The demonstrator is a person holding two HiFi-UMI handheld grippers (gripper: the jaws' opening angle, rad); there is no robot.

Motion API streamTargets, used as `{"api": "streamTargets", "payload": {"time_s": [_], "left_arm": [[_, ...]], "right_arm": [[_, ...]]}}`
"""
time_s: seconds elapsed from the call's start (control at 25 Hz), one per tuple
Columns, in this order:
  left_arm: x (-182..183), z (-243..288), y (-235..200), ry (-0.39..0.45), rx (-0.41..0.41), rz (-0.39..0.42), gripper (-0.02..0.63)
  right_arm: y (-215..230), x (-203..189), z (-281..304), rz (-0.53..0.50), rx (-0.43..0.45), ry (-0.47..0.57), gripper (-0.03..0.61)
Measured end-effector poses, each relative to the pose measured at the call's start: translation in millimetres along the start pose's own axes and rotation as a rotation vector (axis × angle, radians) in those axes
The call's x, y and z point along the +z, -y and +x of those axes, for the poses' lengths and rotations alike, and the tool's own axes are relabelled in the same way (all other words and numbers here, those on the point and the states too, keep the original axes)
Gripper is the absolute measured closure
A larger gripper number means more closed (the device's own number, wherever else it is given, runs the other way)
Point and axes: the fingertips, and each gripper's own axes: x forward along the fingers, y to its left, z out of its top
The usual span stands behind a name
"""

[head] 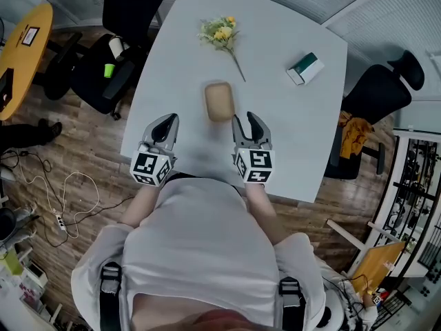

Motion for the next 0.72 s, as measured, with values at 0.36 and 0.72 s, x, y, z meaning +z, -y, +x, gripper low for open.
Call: {"api": "streamTargets", "payload": {"time_s": [0.36,0.72], "left_arm": [[-4,-3,-7,-0.012,0.019,-0.003,0.603],[-7,-2,-8,-0.018,0.019,-0.009,0.603]], "right_arm": [[10,-30,27,-0.013,0.001,-0.078,0.425],[26,-66,67,-0.04,0.003,-0.187,0.425]]}}
